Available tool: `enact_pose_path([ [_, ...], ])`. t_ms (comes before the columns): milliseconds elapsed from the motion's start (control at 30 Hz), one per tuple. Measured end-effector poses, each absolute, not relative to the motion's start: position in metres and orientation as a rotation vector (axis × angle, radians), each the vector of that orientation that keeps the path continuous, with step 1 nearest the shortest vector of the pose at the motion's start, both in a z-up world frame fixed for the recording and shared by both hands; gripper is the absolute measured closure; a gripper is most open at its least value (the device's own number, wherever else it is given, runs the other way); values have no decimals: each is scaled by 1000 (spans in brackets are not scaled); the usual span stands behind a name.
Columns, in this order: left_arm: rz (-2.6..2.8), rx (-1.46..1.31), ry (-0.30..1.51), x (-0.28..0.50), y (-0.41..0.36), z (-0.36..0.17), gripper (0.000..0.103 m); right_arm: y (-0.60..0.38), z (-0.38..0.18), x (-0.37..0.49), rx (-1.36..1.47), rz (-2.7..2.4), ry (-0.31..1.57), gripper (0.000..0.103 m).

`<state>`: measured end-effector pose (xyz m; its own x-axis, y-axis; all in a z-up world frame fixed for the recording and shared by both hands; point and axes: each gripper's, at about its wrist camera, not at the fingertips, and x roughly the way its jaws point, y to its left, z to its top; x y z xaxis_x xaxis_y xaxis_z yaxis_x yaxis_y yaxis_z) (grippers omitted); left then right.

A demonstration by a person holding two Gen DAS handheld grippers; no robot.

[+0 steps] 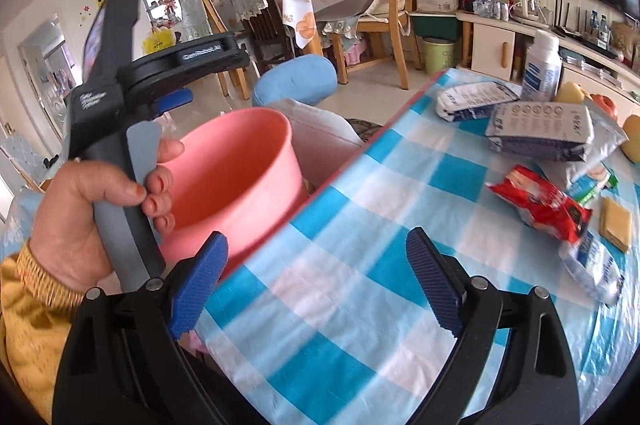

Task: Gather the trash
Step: 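Return both tools to the table toward the remaining packages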

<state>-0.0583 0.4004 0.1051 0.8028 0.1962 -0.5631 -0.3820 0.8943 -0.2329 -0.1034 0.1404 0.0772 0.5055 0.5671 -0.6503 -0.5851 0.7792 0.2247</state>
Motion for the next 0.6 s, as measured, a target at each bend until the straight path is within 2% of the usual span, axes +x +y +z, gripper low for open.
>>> enact_pose_path([
  [233, 221, -352, 559, -53, 377, 107, 13, 106, 78, -109, -16, 644, 776, 8],
  [600, 141, -241, 617, -29, 317, 99, 13, 54, 82, -116, -16, 593, 777, 7],
])
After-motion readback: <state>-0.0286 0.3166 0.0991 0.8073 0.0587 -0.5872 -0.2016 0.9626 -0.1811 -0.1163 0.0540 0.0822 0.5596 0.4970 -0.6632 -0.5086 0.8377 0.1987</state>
